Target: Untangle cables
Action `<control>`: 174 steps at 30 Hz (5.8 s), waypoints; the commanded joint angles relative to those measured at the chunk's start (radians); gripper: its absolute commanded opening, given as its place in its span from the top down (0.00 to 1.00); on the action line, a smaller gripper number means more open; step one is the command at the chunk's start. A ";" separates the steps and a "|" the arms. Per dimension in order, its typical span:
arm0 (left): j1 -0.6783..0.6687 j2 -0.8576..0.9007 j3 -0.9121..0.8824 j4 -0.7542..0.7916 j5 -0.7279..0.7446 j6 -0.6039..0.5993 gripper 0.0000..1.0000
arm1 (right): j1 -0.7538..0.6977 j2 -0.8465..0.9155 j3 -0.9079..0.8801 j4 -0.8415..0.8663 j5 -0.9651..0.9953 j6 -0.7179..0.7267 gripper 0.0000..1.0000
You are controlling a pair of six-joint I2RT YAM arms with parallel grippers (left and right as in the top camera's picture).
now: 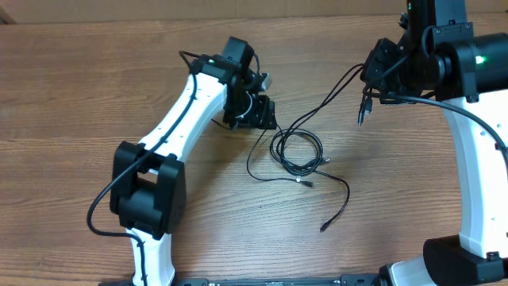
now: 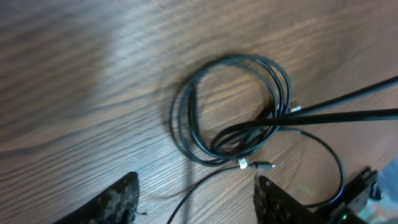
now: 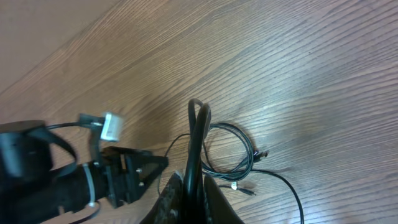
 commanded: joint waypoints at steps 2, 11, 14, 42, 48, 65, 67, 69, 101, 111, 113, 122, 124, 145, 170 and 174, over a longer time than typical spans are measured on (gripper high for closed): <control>-0.033 0.063 0.005 -0.010 0.034 0.052 0.49 | -0.006 -0.008 0.005 0.009 0.014 -0.009 0.91; -0.016 0.062 0.037 0.045 0.027 0.032 0.96 | -0.008 0.016 0.005 0.014 0.040 -0.021 0.89; 0.017 -0.005 0.118 0.028 0.029 0.014 0.96 | -0.015 0.050 0.005 0.014 0.039 -0.023 0.89; 0.037 -0.340 0.317 0.163 0.132 -0.148 0.96 | -0.014 0.130 -0.010 0.014 -0.254 -0.191 0.47; 0.041 -0.340 0.317 0.167 0.190 -0.151 0.96 | -0.013 0.130 -0.125 0.098 -0.326 -0.191 0.46; 0.040 -0.340 0.317 0.157 0.208 -0.163 0.96 | 0.054 0.140 -0.418 0.438 -0.489 -0.033 0.49; 0.040 -0.340 0.317 0.158 0.212 -0.163 0.96 | 0.078 0.140 -0.433 0.484 -0.488 0.001 0.49; 0.040 -0.340 0.317 0.156 0.212 -0.163 0.96 | 0.094 0.140 -0.441 0.518 -0.485 0.032 0.49; 0.274 -0.340 0.317 0.013 -0.103 -0.154 0.96 | 0.001 0.127 -0.438 0.417 -0.215 -0.001 0.96; 0.274 -0.278 0.313 -0.158 -0.071 -0.032 0.83 | 0.026 -0.065 -0.437 0.405 -0.280 -0.004 0.96; 0.257 -0.253 0.313 -0.169 -0.008 -0.006 0.73 | 0.037 -0.065 -0.437 0.405 -0.286 0.000 0.96; 0.174 -0.135 0.313 -0.193 0.318 0.166 0.47 | 0.074 -0.065 -0.437 0.402 -0.283 0.037 0.96; 0.147 -0.117 0.313 -0.195 0.363 0.224 0.45 | 0.074 -0.065 -0.437 0.402 -0.283 0.059 0.96; -0.040 -0.003 0.312 0.062 0.413 -0.247 0.41 | 0.074 -0.061 -0.437 0.391 -0.184 0.159 0.96; 0.030 -0.076 0.343 0.113 0.247 -0.267 0.96 | 0.050 -0.056 -0.438 0.214 0.051 0.127 0.96; 0.092 -0.140 0.346 0.111 0.248 -0.232 0.96 | 0.050 -0.049 -0.440 0.174 0.118 0.127 0.96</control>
